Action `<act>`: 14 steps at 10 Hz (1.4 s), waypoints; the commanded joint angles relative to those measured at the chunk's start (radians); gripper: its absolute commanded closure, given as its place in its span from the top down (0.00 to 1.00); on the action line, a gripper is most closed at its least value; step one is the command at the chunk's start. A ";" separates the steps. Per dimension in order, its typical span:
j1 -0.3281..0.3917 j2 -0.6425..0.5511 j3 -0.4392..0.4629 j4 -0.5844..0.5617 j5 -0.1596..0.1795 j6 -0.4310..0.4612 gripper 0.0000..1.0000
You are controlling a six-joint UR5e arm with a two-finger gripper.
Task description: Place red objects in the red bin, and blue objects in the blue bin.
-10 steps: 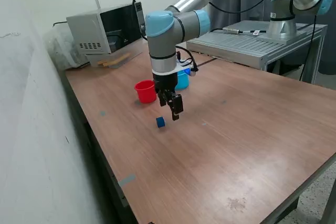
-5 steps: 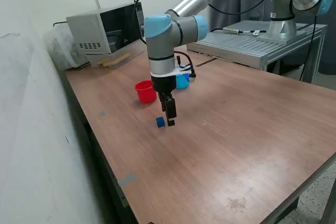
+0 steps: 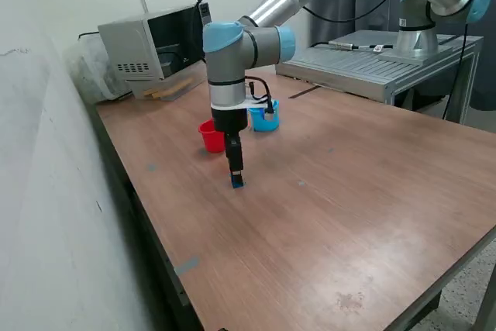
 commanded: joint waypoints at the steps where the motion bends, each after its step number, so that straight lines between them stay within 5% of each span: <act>1: -0.022 0.001 0.002 -0.020 0.000 -0.036 1.00; 8: -0.016 -0.006 0.065 -0.043 -0.002 -0.230 1.00; 12: -0.012 -0.006 0.075 -0.057 -0.009 -0.238 1.00; 13: -0.011 -0.006 0.083 -0.070 -0.011 -0.241 0.00; 14: -0.009 -0.006 0.083 -0.071 -0.011 -0.244 0.00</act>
